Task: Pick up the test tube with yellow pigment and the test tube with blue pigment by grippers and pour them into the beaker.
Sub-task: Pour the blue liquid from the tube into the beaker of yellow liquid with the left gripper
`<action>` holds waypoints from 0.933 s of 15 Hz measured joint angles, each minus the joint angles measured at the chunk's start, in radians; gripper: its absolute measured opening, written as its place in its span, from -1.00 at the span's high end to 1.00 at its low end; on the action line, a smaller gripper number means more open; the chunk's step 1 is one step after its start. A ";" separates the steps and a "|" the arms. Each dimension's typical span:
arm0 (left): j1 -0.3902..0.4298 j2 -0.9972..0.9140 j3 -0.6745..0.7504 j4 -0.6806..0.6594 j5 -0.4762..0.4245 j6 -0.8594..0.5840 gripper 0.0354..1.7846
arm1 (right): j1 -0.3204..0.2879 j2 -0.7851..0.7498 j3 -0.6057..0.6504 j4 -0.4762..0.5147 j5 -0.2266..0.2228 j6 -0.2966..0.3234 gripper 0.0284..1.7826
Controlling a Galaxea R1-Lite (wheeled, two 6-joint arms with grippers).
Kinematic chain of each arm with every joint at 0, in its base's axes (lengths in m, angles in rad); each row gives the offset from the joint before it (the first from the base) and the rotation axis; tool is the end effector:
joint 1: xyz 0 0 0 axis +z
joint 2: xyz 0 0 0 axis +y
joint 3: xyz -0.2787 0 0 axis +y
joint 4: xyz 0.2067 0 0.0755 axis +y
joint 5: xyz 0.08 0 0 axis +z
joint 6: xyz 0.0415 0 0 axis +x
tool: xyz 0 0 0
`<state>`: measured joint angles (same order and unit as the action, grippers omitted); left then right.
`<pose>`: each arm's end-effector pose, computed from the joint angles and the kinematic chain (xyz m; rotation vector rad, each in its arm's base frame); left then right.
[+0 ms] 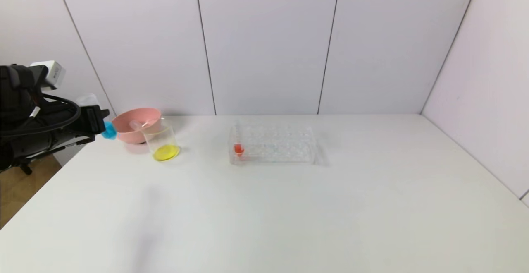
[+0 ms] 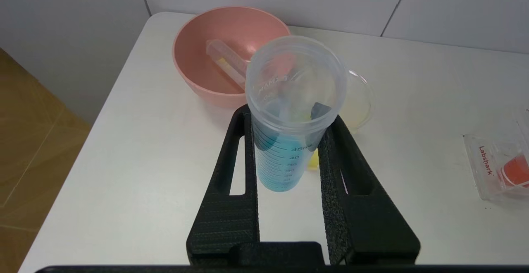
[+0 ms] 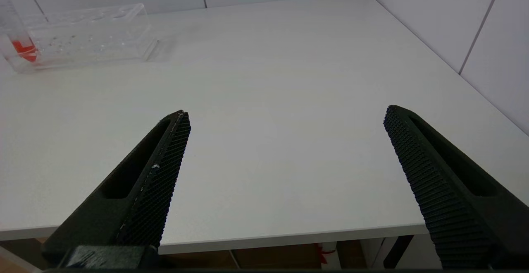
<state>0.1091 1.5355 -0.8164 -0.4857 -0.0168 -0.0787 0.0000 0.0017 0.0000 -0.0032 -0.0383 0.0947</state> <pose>0.3118 0.0335 0.1711 -0.0930 0.2293 0.1010 0.0496 -0.0016 0.0758 0.0947 -0.0033 -0.0382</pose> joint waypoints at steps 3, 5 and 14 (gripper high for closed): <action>0.014 -0.016 0.000 0.001 -0.003 0.001 0.54 | 0.000 0.000 0.000 0.000 0.000 0.000 -0.92; 0.016 -0.019 -0.001 0.002 -0.003 0.001 0.54 | 0.000 0.000 0.000 0.000 0.000 0.000 -0.92; 0.137 0.042 -0.029 0.001 -0.197 0.117 0.54 | 0.000 0.000 0.000 0.000 0.000 0.000 -0.92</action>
<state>0.2457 1.5774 -0.8451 -0.4845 -0.2140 0.0383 -0.0004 0.0017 0.0000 -0.0032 -0.0383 0.0947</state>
